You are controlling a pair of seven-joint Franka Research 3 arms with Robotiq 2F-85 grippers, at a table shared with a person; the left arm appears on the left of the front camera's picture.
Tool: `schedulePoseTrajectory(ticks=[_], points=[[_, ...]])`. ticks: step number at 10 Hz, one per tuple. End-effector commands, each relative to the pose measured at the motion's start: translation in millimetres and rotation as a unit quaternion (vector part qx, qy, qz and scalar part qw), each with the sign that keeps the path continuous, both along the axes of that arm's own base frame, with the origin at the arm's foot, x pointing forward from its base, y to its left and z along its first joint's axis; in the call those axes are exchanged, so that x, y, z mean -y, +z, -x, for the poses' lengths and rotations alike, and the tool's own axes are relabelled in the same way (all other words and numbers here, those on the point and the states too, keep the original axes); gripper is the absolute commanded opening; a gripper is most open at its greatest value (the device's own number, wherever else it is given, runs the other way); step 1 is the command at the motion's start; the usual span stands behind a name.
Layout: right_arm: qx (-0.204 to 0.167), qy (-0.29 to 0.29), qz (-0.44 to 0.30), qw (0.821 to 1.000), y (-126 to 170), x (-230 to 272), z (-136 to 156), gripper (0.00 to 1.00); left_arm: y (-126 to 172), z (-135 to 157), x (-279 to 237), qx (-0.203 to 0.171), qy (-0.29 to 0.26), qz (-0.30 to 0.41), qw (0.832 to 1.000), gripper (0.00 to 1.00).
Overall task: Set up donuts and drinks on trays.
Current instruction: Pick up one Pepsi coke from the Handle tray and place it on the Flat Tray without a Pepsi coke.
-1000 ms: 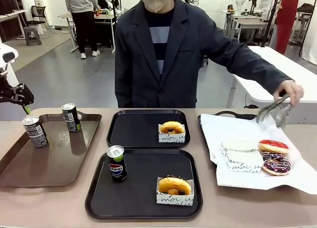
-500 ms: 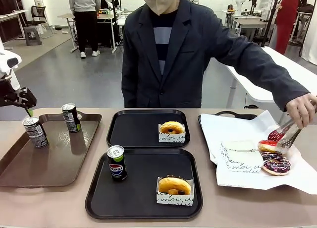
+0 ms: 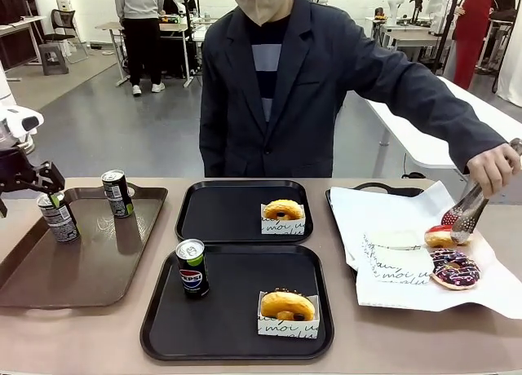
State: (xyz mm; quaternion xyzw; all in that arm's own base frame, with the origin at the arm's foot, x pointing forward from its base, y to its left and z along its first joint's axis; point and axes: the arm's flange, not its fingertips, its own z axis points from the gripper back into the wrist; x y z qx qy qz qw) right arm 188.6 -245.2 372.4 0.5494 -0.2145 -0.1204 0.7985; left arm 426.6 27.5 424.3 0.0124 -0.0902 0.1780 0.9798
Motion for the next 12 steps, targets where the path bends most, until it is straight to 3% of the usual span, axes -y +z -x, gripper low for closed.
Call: schedulePoseTrajectory(ticks=[1, 12], points=[[0.017, -0.007, -0.008, 1.000, 0.3, -0.3, -3.0, 1.00, 4.4, 1.9, 1.5, 0.006, -0.009, -0.004, 1.000, 1.00], [0.017, -0.007, -0.008, 1.000, 0.3, -0.3, -3.0, 1.00, -23.4, -5.7, 7.3, -0.007, -0.022, -0.001, 1.000, 1.00]])
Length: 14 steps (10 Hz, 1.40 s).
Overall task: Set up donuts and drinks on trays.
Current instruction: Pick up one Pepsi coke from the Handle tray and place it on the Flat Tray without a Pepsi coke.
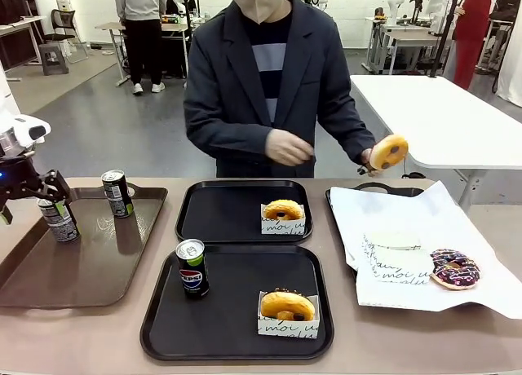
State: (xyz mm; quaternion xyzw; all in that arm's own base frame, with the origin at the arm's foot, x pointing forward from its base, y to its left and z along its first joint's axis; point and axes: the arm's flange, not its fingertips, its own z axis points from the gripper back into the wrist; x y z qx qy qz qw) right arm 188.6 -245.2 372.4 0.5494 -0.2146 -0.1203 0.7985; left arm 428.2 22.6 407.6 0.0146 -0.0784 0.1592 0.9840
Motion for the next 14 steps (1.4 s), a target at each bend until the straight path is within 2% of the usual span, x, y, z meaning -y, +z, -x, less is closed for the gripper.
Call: schedulePoseTrajectory(ticks=[1, 5, 7, 14], points=[[0.017, -0.007, -0.008, 1.000, 0.3, -0.3, -3.1, 1.00, -10.2, -4.6, 4.0, 0.004, -0.004, 0.001, 1.000, 1.00], [0.017, -0.007, -0.008, 1.000, 0.3, -0.3, -3.1, 1.00, -18.0, -10.9, 9.8, 0.004, -0.024, 0.013, 1.000, 1.00], [0.017, -0.007, -0.008, 1.000, 0.3, -0.3, -3.1, 1.00, -20.2, -19.1, 7.6, 0.019, -0.045, 0.019, 0.999, 1.00], [0.017, -0.007, -0.008, 1.000, 0.3, -0.3, -3.1, 1.00, -26.9, -55.5, -2.7, 0.055, -0.027, 0.003, 0.998, 1.00]])
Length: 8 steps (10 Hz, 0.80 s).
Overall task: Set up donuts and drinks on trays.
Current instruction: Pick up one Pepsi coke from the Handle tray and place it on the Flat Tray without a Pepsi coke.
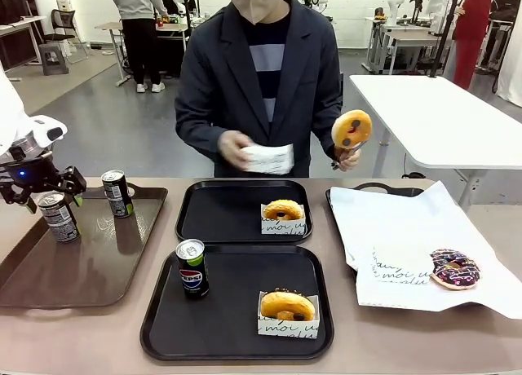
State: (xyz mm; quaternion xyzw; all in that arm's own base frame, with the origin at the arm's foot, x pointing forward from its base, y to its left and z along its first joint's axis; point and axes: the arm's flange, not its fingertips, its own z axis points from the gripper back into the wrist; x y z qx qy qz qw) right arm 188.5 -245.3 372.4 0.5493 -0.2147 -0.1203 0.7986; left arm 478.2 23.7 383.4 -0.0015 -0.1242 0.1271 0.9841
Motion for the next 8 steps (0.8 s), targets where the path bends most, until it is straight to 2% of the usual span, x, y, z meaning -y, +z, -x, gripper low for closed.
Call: schedulePoseTrajectory(ticks=[1, 2, 3, 4, 5, 6, 7, 8], points=[[0.017, -0.007, -0.008, 1.000, 0.3, -0.4, -3.1, 1.00, -3.4, -7.2, -1.7, 0.007, 0.007, -0.001, 1.000, 1.00], [0.017, -0.007, -0.008, 1.000, 0.3, -0.4, -3.1, 1.00, -4.6, -6.8, -1.9, 0.006, 0.007, -0.004, 1.000, 1.00], [0.017, -0.007, -0.008, 1.000, 0.3, -0.4, -3.1, 1.00, -4.9, -6.4, -2.8, 0.005, 0.011, -0.009, 1.000, 0.40], [0.017, -0.007, -0.008, 1.000, 0.3, -0.4, -3.1, 1.00, -3.0, -5.6, -2.9, 0.003, 0.014, -0.007, 1.000, 0.40], [0.017, -0.007, -0.008, 1.000, 0.3, -0.4, -3.1, 1.00, -1.1, -5.5, -3.7, 0.002, 0.021, -0.007, 1.000, 0.00], [0.017, -0.007, -0.008, 1.000, 0.3, -0.4, -3.1, 1.00, 0.5, -4.9, -3.9, 0.001, 0.025, -0.007, 1.000, 0.38], [0.017, -0.007, -0.008, 1.000, 0.3, -0.4, -3.1, 1.00, 1.3, -5.0, -3.7, -0.003, 0.032, -0.009, 0.999, 0.00], [0.017, -0.007, -0.008, 1.000, 0.3, -0.4, -3.1, 1.00, 1.3, -4.5, -3.5, -0.006, 0.038, -0.011, 0.999, 0.00]])
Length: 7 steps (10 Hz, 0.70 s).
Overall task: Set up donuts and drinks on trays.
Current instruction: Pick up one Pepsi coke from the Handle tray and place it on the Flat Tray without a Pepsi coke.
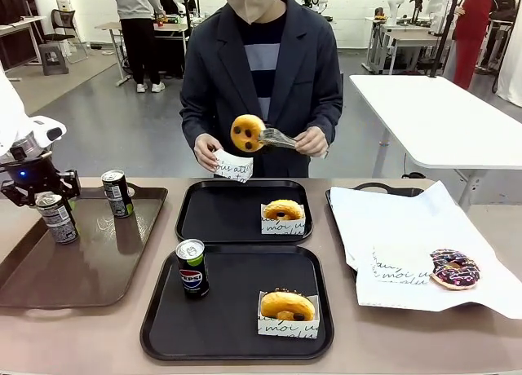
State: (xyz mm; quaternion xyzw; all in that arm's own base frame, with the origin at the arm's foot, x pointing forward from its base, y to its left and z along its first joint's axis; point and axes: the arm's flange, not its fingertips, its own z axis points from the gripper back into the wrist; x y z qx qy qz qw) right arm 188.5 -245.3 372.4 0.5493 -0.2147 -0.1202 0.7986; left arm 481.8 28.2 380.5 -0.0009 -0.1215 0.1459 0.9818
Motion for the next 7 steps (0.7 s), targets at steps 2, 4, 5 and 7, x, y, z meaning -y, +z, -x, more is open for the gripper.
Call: schedulePoseTrajectory(ticks=[2, 4, 5, 7], points=[[0.017, -0.007, -0.008, 1.000, 0.3, -0.4, -3.1, 1.00, 5.9, 0.1, 1.1, -0.011, 0.024, -0.017, 1.000, 0.00], [0.017, -0.007, -0.008, 1.000, 0.3, -0.4, -3.1, 1.00, 27.0, 11.8, 9.4, -0.021, 0.036, -0.025, 0.999, 0.00], [0.017, -0.007, -0.008, 1.000, 0.3, -0.4, -3.1, 1.00, 52.9, 25.7, 18.9, -0.022, 0.035, -0.024, 0.999, 0.00], [0.017, -0.007, -0.008, 1.000, 0.3, -0.4, -3.1, 1.00, 109.2, 59.4, 35.3, -0.012, 0.028, -0.033, 0.999, 0.00]])
